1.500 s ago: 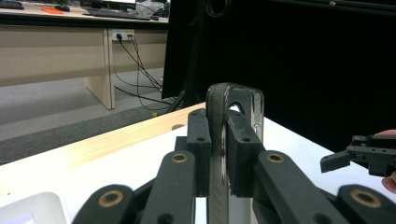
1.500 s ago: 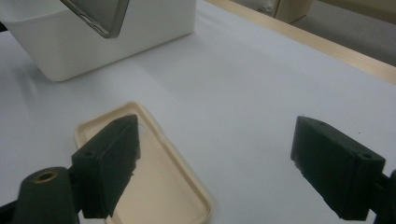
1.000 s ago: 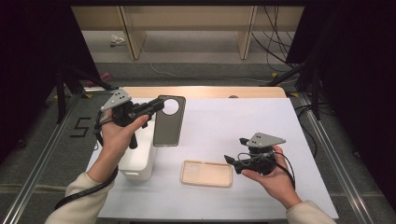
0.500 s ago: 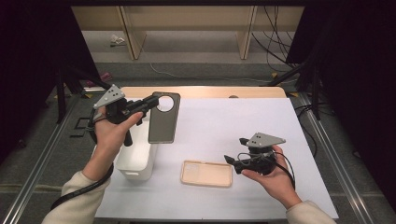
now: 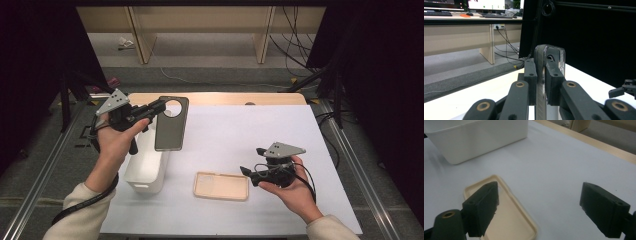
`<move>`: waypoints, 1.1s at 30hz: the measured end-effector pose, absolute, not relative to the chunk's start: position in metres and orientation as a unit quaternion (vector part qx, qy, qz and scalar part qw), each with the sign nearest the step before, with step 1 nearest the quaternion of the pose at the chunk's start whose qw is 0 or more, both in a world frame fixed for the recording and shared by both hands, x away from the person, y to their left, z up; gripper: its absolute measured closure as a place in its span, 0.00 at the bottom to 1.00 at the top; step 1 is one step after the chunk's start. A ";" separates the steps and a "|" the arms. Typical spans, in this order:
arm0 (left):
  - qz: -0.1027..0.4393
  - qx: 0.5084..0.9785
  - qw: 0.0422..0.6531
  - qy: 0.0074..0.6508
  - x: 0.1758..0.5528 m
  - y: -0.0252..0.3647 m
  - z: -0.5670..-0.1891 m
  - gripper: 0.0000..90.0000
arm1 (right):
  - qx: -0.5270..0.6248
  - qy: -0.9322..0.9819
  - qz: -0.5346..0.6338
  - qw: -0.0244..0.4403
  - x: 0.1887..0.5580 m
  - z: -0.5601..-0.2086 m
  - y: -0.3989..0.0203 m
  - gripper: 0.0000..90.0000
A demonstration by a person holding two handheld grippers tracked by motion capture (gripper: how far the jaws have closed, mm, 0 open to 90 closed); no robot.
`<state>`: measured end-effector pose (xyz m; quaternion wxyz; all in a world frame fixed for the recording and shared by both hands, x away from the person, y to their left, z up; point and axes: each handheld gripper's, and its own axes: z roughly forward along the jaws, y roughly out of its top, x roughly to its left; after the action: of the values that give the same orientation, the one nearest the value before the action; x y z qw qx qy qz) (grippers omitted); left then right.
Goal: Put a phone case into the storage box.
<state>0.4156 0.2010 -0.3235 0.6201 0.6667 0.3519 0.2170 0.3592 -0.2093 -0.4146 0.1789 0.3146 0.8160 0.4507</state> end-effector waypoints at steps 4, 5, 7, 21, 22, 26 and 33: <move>0.219 0.665 0.621 0.353 0.416 0.203 -0.322 0.90 | 0.314 0.816 0.451 0.180 0.359 -0.414 -0.209 0.18; 0.220 0.664 0.621 0.353 0.416 0.204 -0.322 0.90 | 0.314 0.816 0.451 0.180 0.359 -0.414 -0.209 0.18; 0.220 0.663 0.622 0.353 0.416 0.205 -0.322 0.90 | 0.314 0.816 0.451 0.180 0.359 -0.414 -0.209 0.18; 0.228 0.661 0.621 0.354 0.417 0.213 -0.319 0.90 | 0.315 0.815 0.452 0.179 0.359 -0.414 -0.209 0.18; 0.228 0.661 0.621 0.353 0.417 0.213 -0.319 0.90 | 0.314 0.816 0.451 0.180 0.359 -0.414 -0.209 0.18; 0.229 0.660 0.622 0.354 0.418 0.215 -0.318 0.90 | 0.315 0.815 0.452 0.179 0.359 -0.415 -0.209 0.18; 0.232 0.659 0.621 0.356 0.420 0.218 -0.319 0.90 | 0.315 0.815 0.452 0.179 0.359 -0.415 -0.209 0.18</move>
<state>0.4199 0.2181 -0.3190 0.6207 0.6587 0.3562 0.2322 0.3594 -0.2091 -0.4148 0.1785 0.3153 0.8151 0.4521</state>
